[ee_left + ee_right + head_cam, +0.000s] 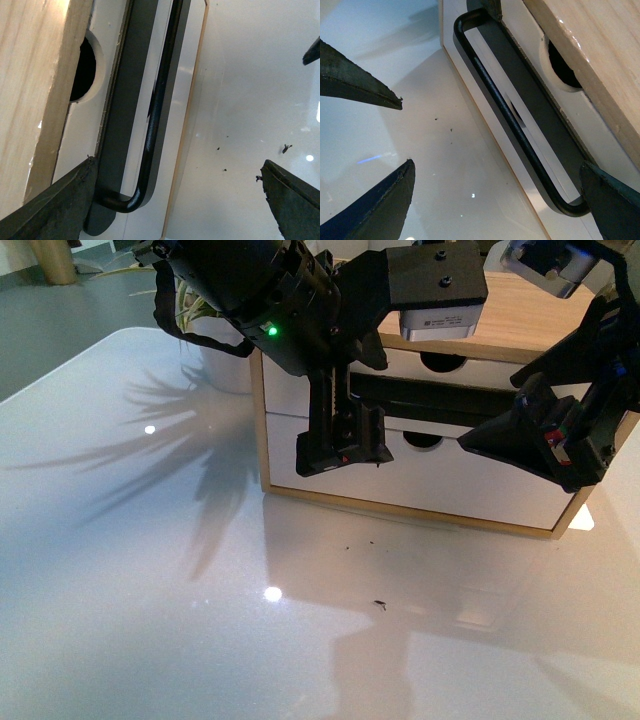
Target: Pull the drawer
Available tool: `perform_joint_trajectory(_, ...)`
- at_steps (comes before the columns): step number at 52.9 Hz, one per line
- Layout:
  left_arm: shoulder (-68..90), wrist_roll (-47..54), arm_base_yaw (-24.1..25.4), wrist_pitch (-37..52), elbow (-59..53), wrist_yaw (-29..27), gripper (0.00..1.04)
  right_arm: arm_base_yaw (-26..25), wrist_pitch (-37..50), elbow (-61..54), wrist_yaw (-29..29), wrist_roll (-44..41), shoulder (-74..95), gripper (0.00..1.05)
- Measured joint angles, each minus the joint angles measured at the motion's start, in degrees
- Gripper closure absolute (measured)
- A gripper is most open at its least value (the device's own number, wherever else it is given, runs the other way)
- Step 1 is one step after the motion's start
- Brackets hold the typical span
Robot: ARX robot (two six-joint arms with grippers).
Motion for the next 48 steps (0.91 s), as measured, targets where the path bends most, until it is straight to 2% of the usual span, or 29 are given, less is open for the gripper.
perform_joint_trajectory(34,5.2,5.1,-0.1,-1.9,3.3,-3.7,0.07,0.8,1.8,5.0,-1.1,-0.7,8.5,0.09)
perform_joint_trajectory(48,5.1,6.6,-0.2,-4.3,3.5,-3.9,0.07,1.3,-0.5,6.5,-1.6,-1.4,10.5,0.09)
